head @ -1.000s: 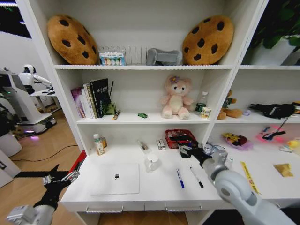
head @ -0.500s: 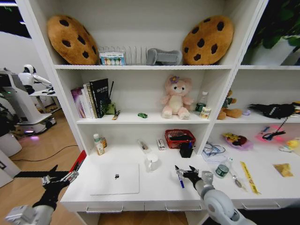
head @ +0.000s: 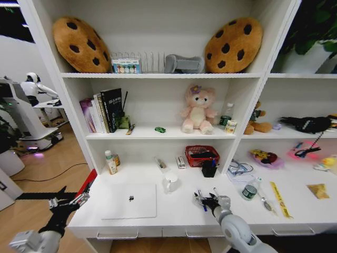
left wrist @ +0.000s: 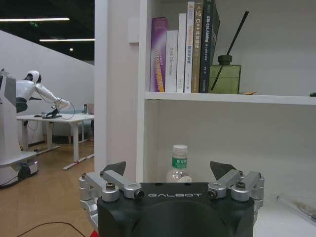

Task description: Organize the objects on the table.

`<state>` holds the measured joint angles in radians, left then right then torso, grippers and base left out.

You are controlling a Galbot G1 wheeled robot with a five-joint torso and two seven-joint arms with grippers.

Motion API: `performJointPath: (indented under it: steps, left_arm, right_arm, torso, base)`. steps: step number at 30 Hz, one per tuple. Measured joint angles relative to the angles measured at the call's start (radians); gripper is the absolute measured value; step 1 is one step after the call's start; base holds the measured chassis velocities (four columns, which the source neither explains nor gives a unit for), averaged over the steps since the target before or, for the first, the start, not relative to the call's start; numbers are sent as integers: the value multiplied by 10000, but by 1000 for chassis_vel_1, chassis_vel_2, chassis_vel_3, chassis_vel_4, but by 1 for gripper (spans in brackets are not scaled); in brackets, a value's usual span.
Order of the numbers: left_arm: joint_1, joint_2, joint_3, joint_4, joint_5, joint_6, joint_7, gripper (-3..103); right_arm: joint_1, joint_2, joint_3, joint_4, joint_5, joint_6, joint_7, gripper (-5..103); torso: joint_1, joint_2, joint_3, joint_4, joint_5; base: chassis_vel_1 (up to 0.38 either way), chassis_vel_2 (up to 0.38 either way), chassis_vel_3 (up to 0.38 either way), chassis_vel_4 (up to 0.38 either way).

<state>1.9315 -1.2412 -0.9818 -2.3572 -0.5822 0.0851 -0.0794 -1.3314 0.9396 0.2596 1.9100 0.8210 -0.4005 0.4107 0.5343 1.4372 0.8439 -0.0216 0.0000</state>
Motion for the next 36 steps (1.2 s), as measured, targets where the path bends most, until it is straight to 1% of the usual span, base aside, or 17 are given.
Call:
performJointPath:
  steps: [7, 9, 10, 11, 12, 13, 14, 16, 17, 19, 20, 21, 22, 24, 25, 28, 36]
  left_arm:
    - [-49, 64, 76, 82, 4, 17, 1, 95]
    - [-48, 73, 78, 89, 3, 19, 1, 99]
    - [-48, 73, 78, 89, 3, 19, 1, 99]
    - [-48, 81, 78, 92, 3, 20, 1, 97]
    - [-47, 86, 78, 94, 3, 20, 1, 94]
    - [-47, 86, 78, 94, 3, 20, 1, 94]
    - [-47, 88, 78, 96, 1, 22, 2, 96]
    - [-47, 86, 80, 98, 2, 23, 2, 97]
    - [-47, 70, 100, 99, 16, 24, 2, 97]
    - [-48, 53, 122, 99, 31, 23, 2, 97]
    - [-46, 34, 149, 99, 64, 24, 4, 97]
    - [-42, 28, 154, 99, 82, 24, 10, 97]
    - [-42, 28, 154, 99, 82, 24, 10, 97]
    - [-47, 62, 118, 100, 68, 24, 12, 97]
    - [-47, 62, 118, 100, 68, 24, 12, 97]
    - [-57, 74, 91, 120, 48, 20, 11, 97]
    - [-53, -22, 154, 144, 103, 4, 12, 97]
  right_arm:
    - [183, -3, -59, -80, 60, -11, 18, 97]
    - [215, 17, -103, -122, 53, -17, 18, 90]
    - [215, 17, -103, -122, 53, -17, 18, 90]
    - [232, 35, -126, -163, 38, -24, 22, 79]
    - [244, 46, -140, -198, 27, -29, 23, 79]
    - [244, 46, -140, -198, 27, -29, 23, 79]
    - [262, 61, -160, -244, 15, -37, 22, 68]
    - [275, 77, -165, -269, 6, -40, 22, 68]
    - [283, 111, -181, -306, -28, -40, 18, 57]
    - [287, 129, -195, -326, -49, -37, 10, 57]
    - [297, 140, -228, -356, -92, -7, -44, 47]
    - [305, 118, -263, -361, -111, 11, -140, 41]
    - [305, 118, -263, -361, -111, 11, -140, 41]
    - [326, 64, -313, -359, -108, 12, -192, 30]
    - [326, 64, -313, -359, -108, 12, -192, 30]
    - [333, 52, -328, -354, -98, 10, -218, 14]
    - [367, 6, -145, -325, -75, 192, -431, 13]
  torso:
    - [0, 0, 0, -1, -1]
    - [0, -1, 0, -1, 0]
    - [0, -1, 0, -1, 0]
    - [0, 0, 0, -1, -1]
    - [0, 0, 0, -1, 0]
    - [0, 0, 0, -1, 0]
    - [0, 0, 0, -1, -1]
    - [0, 0, 0, -1, -2]
    - [0, 0, -1, -1, -2]
    - [0, 0, -1, -1, -2]
    - [0, 1, -1, -1, -3]
    - [0, 0, -1, -1, -1]
    - [0, 0, -1, -1, -1]
    - [0, 0, 0, -1, 0]
    - [0, 0, 0, -1, 0]
    - [0, 0, 0, -1, 0]
    - [0, 0, 1, -3, 3]
  base:
    - [0, 0, 0, 0]
    - [0, 0, 0, 0]
    - [0, 0, 0, 0]
    - [0, 0, 0, 0]
    - [0, 0, 0, 0]
    - [0, 0, 0, 0]
    - [0, 0, 0, 0]
    - [0, 0, 0, 0]
    - [0, 0, 0, 0]
    - [0, 0, 0, 0]
    - [0, 0, 0, 0]
    - [0, 0, 0, 0]
    - [0, 0, 0, 0]
    - [0, 0, 0, 0]
    - [0, 0, 0, 0]
    - [0, 0, 0, 0]
    - [0, 0, 0, 0]
